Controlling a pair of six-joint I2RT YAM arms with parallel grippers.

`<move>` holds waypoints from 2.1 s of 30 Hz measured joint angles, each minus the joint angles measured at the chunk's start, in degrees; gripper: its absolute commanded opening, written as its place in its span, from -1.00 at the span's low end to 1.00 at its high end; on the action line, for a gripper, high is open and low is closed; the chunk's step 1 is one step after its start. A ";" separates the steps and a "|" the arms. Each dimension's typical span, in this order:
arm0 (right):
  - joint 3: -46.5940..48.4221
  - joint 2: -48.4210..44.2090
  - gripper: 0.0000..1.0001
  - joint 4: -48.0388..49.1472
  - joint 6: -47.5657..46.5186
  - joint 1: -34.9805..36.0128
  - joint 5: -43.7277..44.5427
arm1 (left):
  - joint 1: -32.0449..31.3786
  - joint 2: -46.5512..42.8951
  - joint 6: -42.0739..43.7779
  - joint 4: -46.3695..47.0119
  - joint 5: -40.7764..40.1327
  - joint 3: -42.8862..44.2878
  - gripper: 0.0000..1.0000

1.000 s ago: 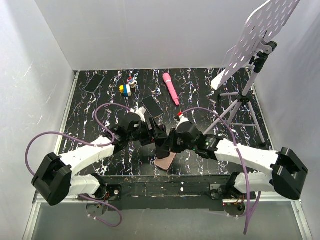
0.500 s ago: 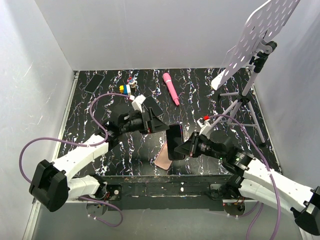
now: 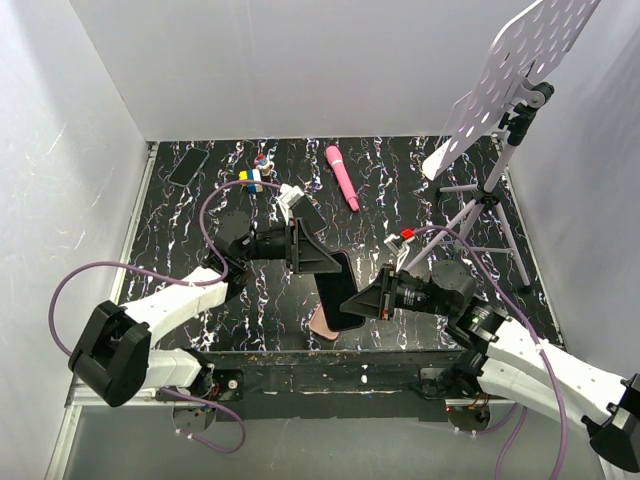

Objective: Take the phone out of the phone case
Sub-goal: Pick up the phone at the center of the board, then remove the phone case from the phone.

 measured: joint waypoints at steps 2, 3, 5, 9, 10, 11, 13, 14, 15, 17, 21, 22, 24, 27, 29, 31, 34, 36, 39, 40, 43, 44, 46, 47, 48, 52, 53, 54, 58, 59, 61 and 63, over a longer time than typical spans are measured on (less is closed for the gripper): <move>-0.17 1.90 -0.97 2.54 0.85 0.00 -1.18 | -1.31 0.92 -1.77 3.39 1.11 0.00 0.25; -0.22 2.80 -0.97 3.52 1.38 0.00 -1.64 | -1.75 1.31 -2.43 4.72 1.42 0.00 0.18; -0.26 4.04 -0.97 5.46 1.86 0.00 -2.38 | -2.49 2.23 -3.89 6.93 1.68 0.00 0.05; -0.26 4.63 -0.97 8.31 3.06 0.00 -2.99 | -2.49 2.71 -5.70 9.40 1.25 -0.09 -0.19; -0.26 4.76 -0.97 8.87 3.17 0.00 -3.13 | -2.49 2.71 -5.92 9.68 0.92 -0.13 -0.25; -0.26 4.92 -0.97 9.51 3.28 0.00 -3.26 | -2.49 2.71 -6.08 9.79 0.37 -0.22 -0.33; -0.26 5.44 -0.97 10.67 3.45 0.00 -3.39 | -2.49 2.69 -6.40 10.03 -0.90 -0.57 -0.64; -0.26 5.70 -0.97 11.06 3.54 0.00 -3.43 | -2.49 2.69 -6.56 10.25 -1.70 -0.92 -0.97; -0.26 6.01 -0.97 11.63 3.61 0.00 -3.50 | -2.47 2.69 -6.75 10.32 -2.56 -1.27 -1.00; -0.24 6.62 -0.97 12.24 4.15 0.00 -3.61 | -2.40 2.56 -6.73 10.43 -3.87 -1.86 -1.00; -0.24 7.52 -0.97 12.94 4.33 -0.28 -3.89 | -2.29 1.53 -5.77 8.81 -5.73 -2.51 -1.00; -0.24 7.65 -0.97 13.03 4.33 -0.28 -4.04 | -2.34 1.03 -5.46 8.28 -6.25 -2.82 -1.00; -0.24 8.00 -0.67 13.29 4.33 -0.26 -4.31 | -2.43 0.00 -4.70 6.75 -7.08 -3.08 -1.00; 0.15 8.28 -0.09 12.61 4.11 -0.26 -4.28 | -2.43 -1.11 -3.82 4.39 -7.91 -3.13 -1.00; 0.98 8.37 0.21 9.90 3.69 -0.26 -3.56 | -2.05 -1.22 -3.52 3.30 -8.57 -3.10 -1.00; 1.81 8.24 0.34 5.57 2.80 -0.28 -2.62 | -1.05 -1.20 -3.58 1.49 -8.46 -2.82 -1.00; 2.14 7.15 0.35 -0.90 1.62 -0.33 -1.73 | 1.77 -0.92 -4.07 -0.42 -7.19 -2.01 -1.00; 2.14 6.16 0.32 -3.48 1.27 -0.33 -2.19 | 3.54 -0.44 -4.26 -1.95 -5.90 -0.61 -1.00; 2.14 5.33 0.25 -4.20 0.96 -0.37 -4.70 | 5.40 0.50 -4.31 -3.56 -3.19 1.95 -1.00; 2.14 5.33 0.21 -4.09 0.81 -0.44 -5.73 | 5.70 0.96 -4.33 -3.87 -2.05 2.91 -1.00; 2.43 5.99 0.08 -4.15 -0.31 -0.48 -8.79 | 5.81 1.81 -4.37 -4.87 1.46 4.87 -1.00; 2.78 6.43 0.07 -4.11 -0.59 -0.48 -9.57 | 5.81 1.81 -4.20 -5.31 2.49 5.16 -1.00; 4.44 8.11 0.02 -4.11 -1.44 -0.48 -11.67 | 5.81 1.81 -3.72 -6.32 4.46 5.51 -1.00; 5.16 8.74 0.01 -4.00 -1.75 -0.48 -12.31 | 5.81 1.81 -3.50 -6.69 5.01 5.60 -1.00; 6.12 9.49 0.01 -3.76 -2.01 -0.48 -13.07 | 5.79 1.81 -3.26 -7.10 5.64 5.66 -1.00; 9.55 12.13 -0.09 -1.90 -2.97 -0.48 -15.30 | 5.79 1.77 -2.60 -8.33 6.86 5.73 -1.00; 10.19 12.70 -0.13 -1.55 -3.21 -0.48 -15.65 | 5.79 1.77 -2.62 -8.50 6.99 5.73 -1.00; 10.56 13.20 -0.18 -1.42 -3.37 -0.48 -15.93 | 5.79 1.77 -2.86 -8.63 7.34 5.84 -1.00; 11.21 15.78 -0.35 -0.92 -3.48 -0.48 -16.87 | 5.81 1.57 -3.23 -8.37 8.20 5.97 -1.00; 11.39 16.50 -0.43 -0.61 -3.48 -0.48 -17.16 | 5.81 1.57 -3.37 -8.28 8.33 5.97 -1.00; 11.47 17.49 -0.57 0.42 -3.41 -0.48 -17.88 | 5.81 1.57 -3.61 -8.24 8.74 6.08 -1.00; 11.47 17.86 -0.65 1.44 -3.28 -0.52 -18.69 | 5.81 1.57 -3.91 -8.04 9.11 6.23 -1.00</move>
